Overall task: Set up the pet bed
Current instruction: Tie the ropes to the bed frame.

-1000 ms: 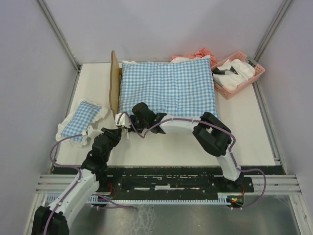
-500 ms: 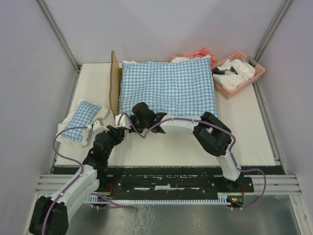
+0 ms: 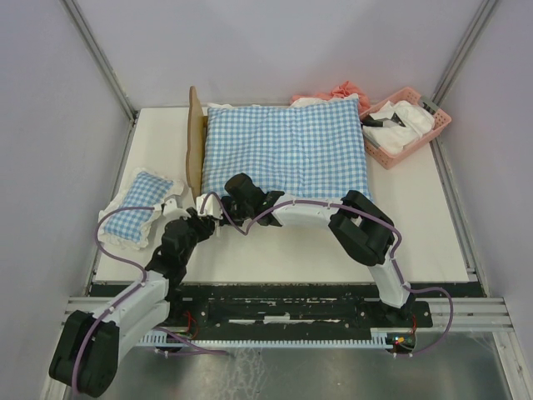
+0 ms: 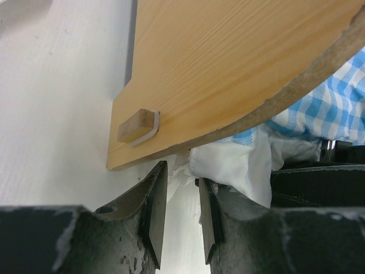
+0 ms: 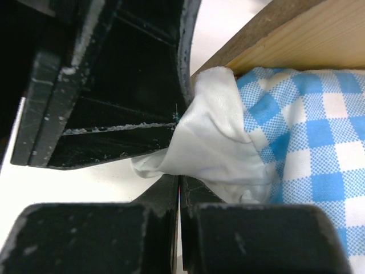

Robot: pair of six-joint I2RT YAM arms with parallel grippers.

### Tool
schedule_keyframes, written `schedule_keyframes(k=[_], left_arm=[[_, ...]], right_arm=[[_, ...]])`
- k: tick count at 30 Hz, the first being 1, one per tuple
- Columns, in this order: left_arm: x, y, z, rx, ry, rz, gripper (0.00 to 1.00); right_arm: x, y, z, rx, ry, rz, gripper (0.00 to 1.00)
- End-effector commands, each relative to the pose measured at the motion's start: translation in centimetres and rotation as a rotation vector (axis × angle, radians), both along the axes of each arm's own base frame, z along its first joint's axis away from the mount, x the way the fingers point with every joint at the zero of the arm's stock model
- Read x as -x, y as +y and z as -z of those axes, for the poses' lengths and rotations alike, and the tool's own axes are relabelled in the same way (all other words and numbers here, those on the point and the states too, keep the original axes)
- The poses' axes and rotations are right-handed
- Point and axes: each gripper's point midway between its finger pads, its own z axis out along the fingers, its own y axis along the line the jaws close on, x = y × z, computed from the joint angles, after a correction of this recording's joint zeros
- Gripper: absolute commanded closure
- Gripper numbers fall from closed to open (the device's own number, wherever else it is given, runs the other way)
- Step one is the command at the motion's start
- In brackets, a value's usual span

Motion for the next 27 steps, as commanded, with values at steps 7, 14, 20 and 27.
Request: schedule_keyframes(k=[7, 14, 20, 27], left_arm=[[-2.2, -0.5, -3.6, -0.028, -0.140, 0.022, 0.65], [-2.5, -1.0, -3.0, -0.024, -0.122, 0.041, 0.82], [-1.6, -0.6, -2.4, -0.023, -0.065, 0.032, 0.97], [-0.4, 0.4, -2.4, 0.037, -0.075, -0.035, 0.97]], right_arm=[[-2.4, 1.0, -3.7, -0.082, -0.090, 0.013, 0.98], [-2.4, 1.0, -3.4, -0.076, -0.089, 0.011, 0.98], [-2.8, 0.2, -2.4, -0.032, -0.131, -0.013, 0.98], [-2.8, -0.1, -2.3, 0.008, -0.156, -0.066, 0.98]])
